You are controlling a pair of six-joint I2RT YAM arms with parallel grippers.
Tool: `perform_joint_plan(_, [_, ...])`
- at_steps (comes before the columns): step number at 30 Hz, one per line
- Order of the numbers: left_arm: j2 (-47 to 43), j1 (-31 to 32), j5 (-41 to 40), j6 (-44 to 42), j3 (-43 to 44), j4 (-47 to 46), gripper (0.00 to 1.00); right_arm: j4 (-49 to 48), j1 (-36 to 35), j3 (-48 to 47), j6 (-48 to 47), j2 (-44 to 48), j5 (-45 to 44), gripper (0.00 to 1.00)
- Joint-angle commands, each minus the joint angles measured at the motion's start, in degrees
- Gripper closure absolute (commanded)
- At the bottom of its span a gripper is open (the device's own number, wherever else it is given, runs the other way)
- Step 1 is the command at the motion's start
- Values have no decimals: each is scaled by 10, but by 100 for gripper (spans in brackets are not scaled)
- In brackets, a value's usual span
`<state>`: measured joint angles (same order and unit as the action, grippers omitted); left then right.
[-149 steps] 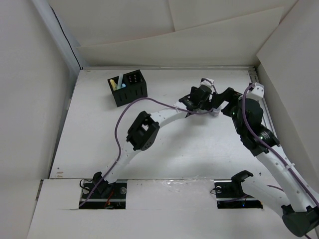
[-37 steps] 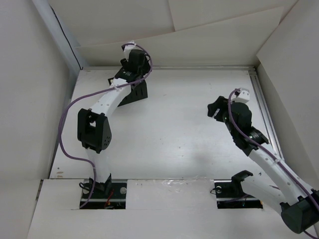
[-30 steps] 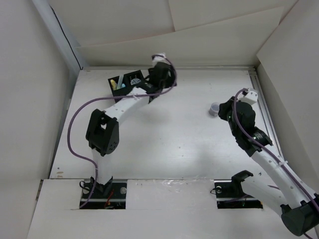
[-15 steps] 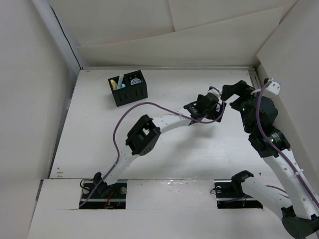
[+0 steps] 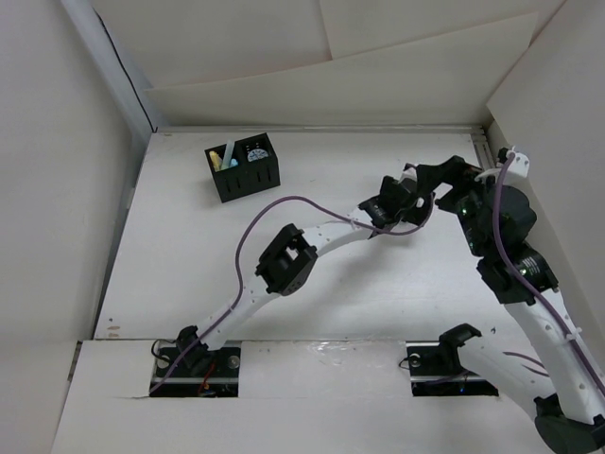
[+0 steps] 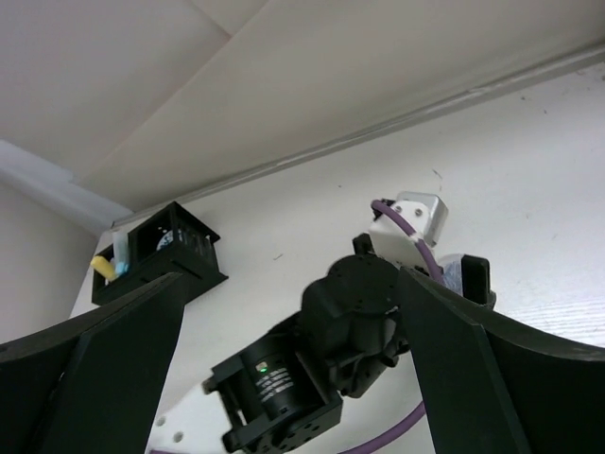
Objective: Sort the stationery into containers
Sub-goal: Pick up the stationery from the center of the board.
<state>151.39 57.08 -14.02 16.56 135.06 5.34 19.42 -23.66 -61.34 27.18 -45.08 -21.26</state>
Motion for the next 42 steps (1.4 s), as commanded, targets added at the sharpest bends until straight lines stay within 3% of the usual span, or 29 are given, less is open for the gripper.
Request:
perform_joint_plan(1, [12,0,-24,-14,35,-23,8,-12,2,-21,-19,13,30,1])
perform_joint_plan(5, [20,0,-24,-14,42,-39,15,-30,2,-9,-20,13,53,1])
perform_joint_plan(6, [20,0,-24,-7,42,-45,23,-30,2,-3,-20,13,61,1])
perform_joint_plan(9, [20,0,-40,-7,33,-51,32,-41,2,10,-20,7,81,1])
perform_joint_plan(14, [7,0,-51,-18,20,-66,32,-48,2,21,-20,-4,111,1])
perform_joint_plan(19, [-7,0,-72,-18,3,-59,59,-42,2,21,-20,1,100,1])
perform_joint_plan(21, [-46,0,-93,-18,-36,-59,65,-42,2,16,-25,8,92,1])
perform_joint_plan(22, [-67,0,-101,-12,-99,-80,69,-36,2,16,-25,15,85,1])
perform_joint_plan(26, [-202,-6,-116,12,-293,-161,71,-26,2,-2,-31,28,80,1])
perform_joint_plan(30, [-325,-36,-128,39,-420,-184,72,-25,2,-7,-31,43,80,1])
perform_joint_plan(35, [-453,-100,-122,66,-477,-156,75,-32,2,22,-31,50,80,1])
perform_joint_plan(42, [-513,-227,-149,102,-452,-79,75,-73,2,93,-19,32,110,1])
